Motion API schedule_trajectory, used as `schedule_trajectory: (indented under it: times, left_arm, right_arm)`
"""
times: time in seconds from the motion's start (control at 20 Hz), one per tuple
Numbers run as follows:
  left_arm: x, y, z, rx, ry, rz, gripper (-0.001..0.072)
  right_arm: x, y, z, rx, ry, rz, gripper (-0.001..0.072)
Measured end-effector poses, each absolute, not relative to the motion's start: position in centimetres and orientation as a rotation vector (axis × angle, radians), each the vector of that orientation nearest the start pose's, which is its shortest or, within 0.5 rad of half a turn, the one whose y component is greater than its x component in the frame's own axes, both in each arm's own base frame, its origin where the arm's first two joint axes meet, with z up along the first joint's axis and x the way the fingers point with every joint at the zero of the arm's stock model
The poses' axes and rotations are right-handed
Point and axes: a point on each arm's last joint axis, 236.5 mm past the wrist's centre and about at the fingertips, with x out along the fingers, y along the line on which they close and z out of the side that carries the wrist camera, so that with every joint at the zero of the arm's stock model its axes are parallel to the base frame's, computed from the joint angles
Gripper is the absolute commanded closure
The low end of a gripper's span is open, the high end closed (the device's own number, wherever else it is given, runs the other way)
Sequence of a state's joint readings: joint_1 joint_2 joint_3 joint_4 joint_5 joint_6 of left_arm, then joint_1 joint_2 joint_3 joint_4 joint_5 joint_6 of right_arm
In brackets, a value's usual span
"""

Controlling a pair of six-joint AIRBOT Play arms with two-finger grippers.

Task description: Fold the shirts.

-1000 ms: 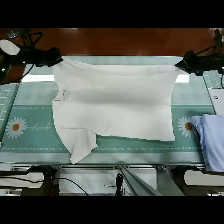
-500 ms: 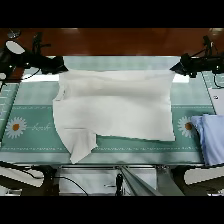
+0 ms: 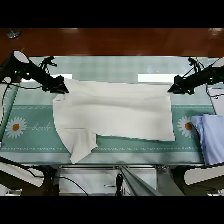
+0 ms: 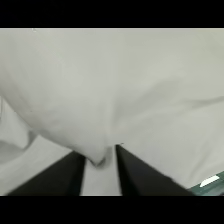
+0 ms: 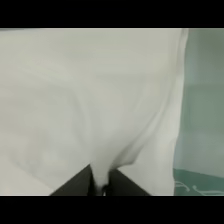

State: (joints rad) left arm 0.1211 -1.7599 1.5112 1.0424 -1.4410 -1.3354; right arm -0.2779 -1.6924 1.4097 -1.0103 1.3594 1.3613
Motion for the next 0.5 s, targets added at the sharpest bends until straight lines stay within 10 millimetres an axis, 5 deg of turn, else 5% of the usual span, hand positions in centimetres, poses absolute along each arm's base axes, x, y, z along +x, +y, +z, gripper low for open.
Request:
schedule_trajectory:
  times: [0.3, 0.5]
  left_arm:
    - [39.5, -5.7, -3.8, -0.428, 1.639, -0.375, 0.0006]
    - [35.1, -4.2, -2.7, -0.427, 1.675, -0.331, 0.0006]
  right_arm:
    - [40.1, 0.0, -3.1, 0.607, 1.494, 0.248, 0.0088]
    - [36.6, -1.9, -1.0, 0.576, 1.434, 0.16, 0.0088]
